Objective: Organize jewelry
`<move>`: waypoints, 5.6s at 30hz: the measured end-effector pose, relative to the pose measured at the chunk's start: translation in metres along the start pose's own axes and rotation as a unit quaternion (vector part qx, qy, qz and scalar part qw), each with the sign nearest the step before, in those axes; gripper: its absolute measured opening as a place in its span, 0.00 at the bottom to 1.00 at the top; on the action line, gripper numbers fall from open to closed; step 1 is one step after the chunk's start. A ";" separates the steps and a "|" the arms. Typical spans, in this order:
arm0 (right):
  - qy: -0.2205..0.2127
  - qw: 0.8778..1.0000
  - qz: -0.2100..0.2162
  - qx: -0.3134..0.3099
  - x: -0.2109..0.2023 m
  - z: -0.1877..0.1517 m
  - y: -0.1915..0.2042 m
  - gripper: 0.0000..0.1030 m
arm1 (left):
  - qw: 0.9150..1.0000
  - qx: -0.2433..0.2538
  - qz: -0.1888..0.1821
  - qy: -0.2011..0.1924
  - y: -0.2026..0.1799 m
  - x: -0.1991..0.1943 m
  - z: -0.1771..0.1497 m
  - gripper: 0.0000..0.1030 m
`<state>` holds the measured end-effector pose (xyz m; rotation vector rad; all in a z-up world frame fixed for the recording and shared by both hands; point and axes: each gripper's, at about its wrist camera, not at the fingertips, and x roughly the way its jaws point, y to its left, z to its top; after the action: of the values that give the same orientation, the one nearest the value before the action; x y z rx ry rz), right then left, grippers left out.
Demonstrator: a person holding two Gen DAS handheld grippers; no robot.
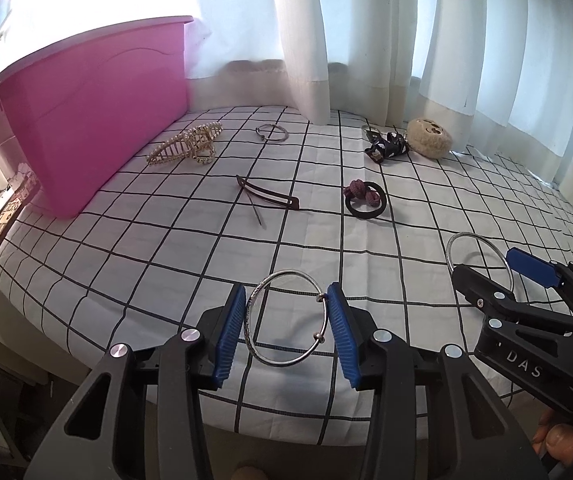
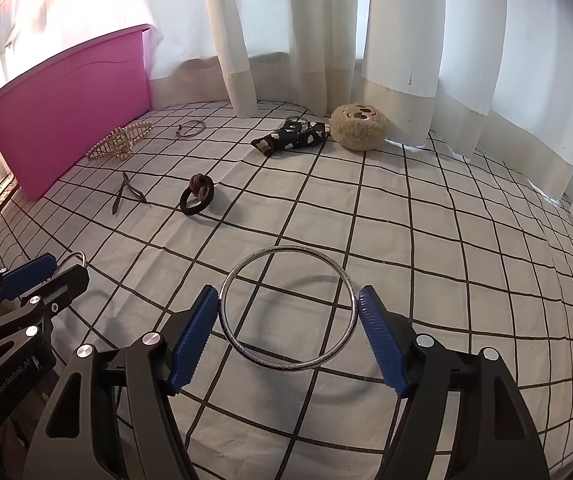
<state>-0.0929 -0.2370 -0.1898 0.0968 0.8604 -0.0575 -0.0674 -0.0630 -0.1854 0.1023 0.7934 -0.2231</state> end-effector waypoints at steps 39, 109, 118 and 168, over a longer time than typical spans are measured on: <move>-0.128 0.979 0.119 -0.100 -0.065 0.269 0.160 0.68 | 0.987 -0.083 0.073 -0.114 0.166 -0.100 0.228 0.40; 0.163 0.951 0.166 -0.204 0.162 0.389 0.365 0.68 | 0.944 -0.240 0.156 0.161 0.363 0.054 0.245 0.69; 0.166 0.951 0.163 -0.205 0.161 0.389 0.365 0.68 | 0.943 -0.248 0.153 0.162 0.368 0.051 0.243 0.70; 0.045 0.997 0.018 0.065 -0.062 0.241 0.034 0.76 | 0.997 -0.072 -0.028 0.022 0.195 -0.073 0.235 0.94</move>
<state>0.0516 -0.2287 0.0160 0.2388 0.9452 -0.0770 0.0919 0.0970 0.0320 -0.0507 0.8539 -0.2162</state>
